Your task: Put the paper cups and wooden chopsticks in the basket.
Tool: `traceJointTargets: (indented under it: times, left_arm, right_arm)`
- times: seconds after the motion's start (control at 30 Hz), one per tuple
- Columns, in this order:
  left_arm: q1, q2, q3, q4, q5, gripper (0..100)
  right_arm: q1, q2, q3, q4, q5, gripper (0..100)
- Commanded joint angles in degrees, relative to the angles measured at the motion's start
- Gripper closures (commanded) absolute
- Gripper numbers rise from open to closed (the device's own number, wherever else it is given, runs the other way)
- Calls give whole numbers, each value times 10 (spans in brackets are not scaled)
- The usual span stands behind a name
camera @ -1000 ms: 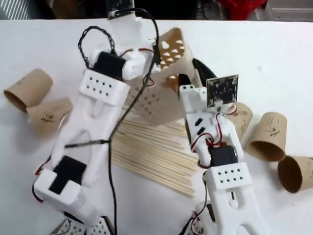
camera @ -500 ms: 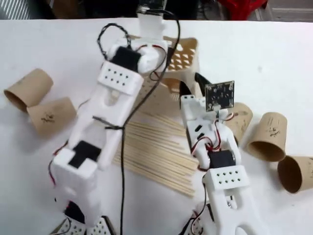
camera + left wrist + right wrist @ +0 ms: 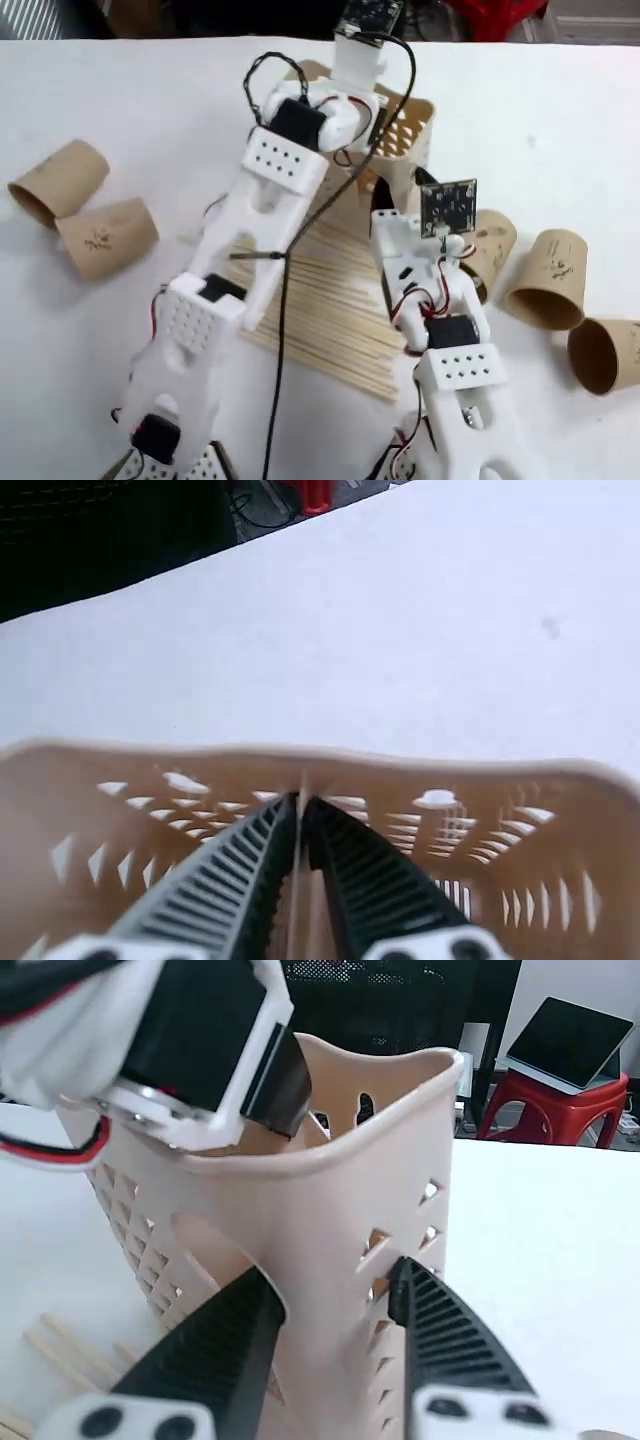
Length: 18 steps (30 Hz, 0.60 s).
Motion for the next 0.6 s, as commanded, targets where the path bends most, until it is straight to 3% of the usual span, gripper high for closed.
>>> traceJointTargets:
  times: [0.0,0.17,0.27,0.43,0.57]
  left_arm:
    - [-55,48,-95,-23,-23,980]
    - [-50,67,-150,-18,-89,980]
    - [-54,67,-136,-18,-90,980]
    - [-65,64,-126,-18,-90,980]
    - [-63,64,-125,-6,-90,980]
  right_arm:
    - [-4,-35,14,3,-5,848]
    - [-4,-35,10,39,-4,846]
    - [-3,-35,-5,76,-4,837]
    - [-3,-35,-40,153,-4,714]
    - [0,-35,-67,198,28,702]
